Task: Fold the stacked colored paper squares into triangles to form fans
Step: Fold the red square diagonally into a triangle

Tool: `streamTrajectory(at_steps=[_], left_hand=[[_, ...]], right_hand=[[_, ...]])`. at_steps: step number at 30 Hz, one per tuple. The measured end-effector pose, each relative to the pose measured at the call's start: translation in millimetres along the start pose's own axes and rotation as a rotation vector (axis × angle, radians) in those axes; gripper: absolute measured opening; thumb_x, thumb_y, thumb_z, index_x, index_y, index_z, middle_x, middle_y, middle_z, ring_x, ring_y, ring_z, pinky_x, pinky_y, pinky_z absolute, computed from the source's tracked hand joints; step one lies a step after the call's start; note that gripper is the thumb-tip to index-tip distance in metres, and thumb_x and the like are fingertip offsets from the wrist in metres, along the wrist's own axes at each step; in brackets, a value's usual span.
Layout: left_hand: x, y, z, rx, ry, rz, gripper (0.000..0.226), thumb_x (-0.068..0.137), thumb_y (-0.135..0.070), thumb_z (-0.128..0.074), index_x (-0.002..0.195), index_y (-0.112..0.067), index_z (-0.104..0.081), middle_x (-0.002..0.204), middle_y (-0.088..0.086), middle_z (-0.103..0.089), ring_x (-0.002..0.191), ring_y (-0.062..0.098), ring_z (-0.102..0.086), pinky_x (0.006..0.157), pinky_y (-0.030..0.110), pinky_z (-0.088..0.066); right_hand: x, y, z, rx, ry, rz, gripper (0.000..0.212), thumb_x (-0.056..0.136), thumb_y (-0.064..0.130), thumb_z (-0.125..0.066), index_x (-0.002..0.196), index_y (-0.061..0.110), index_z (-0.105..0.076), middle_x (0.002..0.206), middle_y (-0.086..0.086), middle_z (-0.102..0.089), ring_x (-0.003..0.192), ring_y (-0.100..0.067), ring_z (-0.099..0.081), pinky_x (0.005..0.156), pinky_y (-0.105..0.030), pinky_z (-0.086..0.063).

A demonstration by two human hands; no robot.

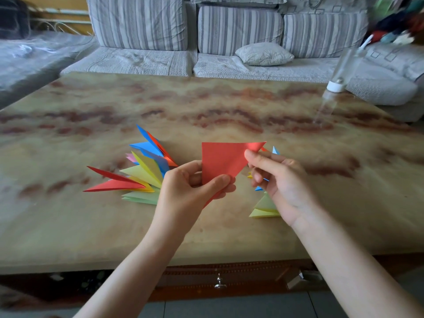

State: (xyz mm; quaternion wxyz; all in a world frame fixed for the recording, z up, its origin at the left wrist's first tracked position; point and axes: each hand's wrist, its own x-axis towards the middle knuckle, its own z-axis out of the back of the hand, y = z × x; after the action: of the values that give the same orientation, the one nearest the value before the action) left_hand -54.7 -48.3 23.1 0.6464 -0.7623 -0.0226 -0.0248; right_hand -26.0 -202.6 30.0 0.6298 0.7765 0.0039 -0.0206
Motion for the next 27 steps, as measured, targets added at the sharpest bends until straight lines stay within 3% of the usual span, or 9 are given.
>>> streamTrajectory(at_steps=[4,8,11,17,21,24,27], left_hand=[[-0.1,0.3,1.5,0.010,0.001,-0.004,0.012,0.079,0.004,-0.068,0.083,-0.008,-0.068,0.073,0.008,-0.074,0.066,0.015,-0.072,0.058,0.017,-0.054],[-1.8,0.9,2.2,0.011,-0.005,0.003,0.011,0.079,0.004,-0.069,0.083,-0.007,-0.068,0.073,0.008,-0.074,0.066,0.015,-0.072,0.058,0.017,-0.054],[-1.0,0.6,2.5,0.016,-0.008,-0.005,0.012,0.079,0.004,-0.069,0.083,-0.007,-0.068,0.072,0.008,-0.074,0.066,0.015,-0.072,0.058,0.017,-0.053],[-0.6,0.3,5.6,-0.013,-0.017,0.020,0.009,0.079,0.003,-0.068,0.084,-0.005,-0.067,0.071,0.008,-0.074,0.066,0.015,-0.072,0.059,0.018,-0.055],[-0.2,-2.5,6.5,-0.042,-0.026,0.028,0.009,0.079,0.002,-0.068,0.085,-0.005,-0.067,0.072,0.008,-0.074,0.067,0.015,-0.072,0.060,0.018,-0.055],[-1.4,-3.4,4.3,-0.040,-0.014,0.018,0.010,0.079,0.001,-0.068,0.087,-0.005,-0.067,0.073,0.008,-0.074,0.066,0.015,-0.072,0.060,0.018,-0.055],[-2.6,-3.2,2.6,-0.016,-0.007,0.004,0.014,0.077,-0.003,-0.071,0.091,-0.005,-0.067,0.073,0.009,-0.074,0.066,0.015,-0.072,0.060,0.018,-0.054]], right_hand=[[2.5,3.8,1.1,0.043,-0.034,0.014,0.013,0.075,0.015,-0.072,0.062,0.016,-0.071,0.060,0.002,-0.055,0.046,-0.008,-0.042,0.051,-0.019,-0.040],[5.1,9.7,6.8,0.037,-0.074,0.045,0.007,0.080,0.013,-0.069,0.079,0.007,-0.073,0.061,-0.001,-0.053,0.047,-0.008,-0.042,0.050,-0.018,-0.041],[5.0,7.3,6.1,0.057,-0.076,0.046,0.008,0.080,0.012,-0.069,0.074,0.010,-0.073,0.060,0.001,-0.055,0.048,-0.009,-0.043,0.050,-0.019,-0.041],[9.4,13.5,14.8,0.155,-0.102,0.019,0.023,0.085,0.031,-0.062,0.084,0.010,-0.071,0.064,0.006,-0.060,0.046,-0.006,-0.048,0.047,-0.017,-0.044],[0.0,10.9,9.2,0.024,0.081,-0.019,0.038,0.073,0.049,-0.061,0.086,0.014,-0.069,0.077,0.001,-0.064,0.056,-0.012,-0.054,0.051,-0.024,-0.047],[-10.7,4.9,-3.1,-0.169,0.187,0.012,0.033,0.064,0.044,-0.071,0.079,0.015,-0.071,0.072,0.002,-0.064,0.060,-0.012,-0.056,0.055,-0.026,-0.047],[-15.4,-1.3,-11.6,-0.256,0.145,0.030,0.018,0.069,0.029,-0.075,0.070,0.012,-0.070,0.054,0.008,-0.061,0.054,-0.009,-0.052,0.056,-0.024,-0.047]])
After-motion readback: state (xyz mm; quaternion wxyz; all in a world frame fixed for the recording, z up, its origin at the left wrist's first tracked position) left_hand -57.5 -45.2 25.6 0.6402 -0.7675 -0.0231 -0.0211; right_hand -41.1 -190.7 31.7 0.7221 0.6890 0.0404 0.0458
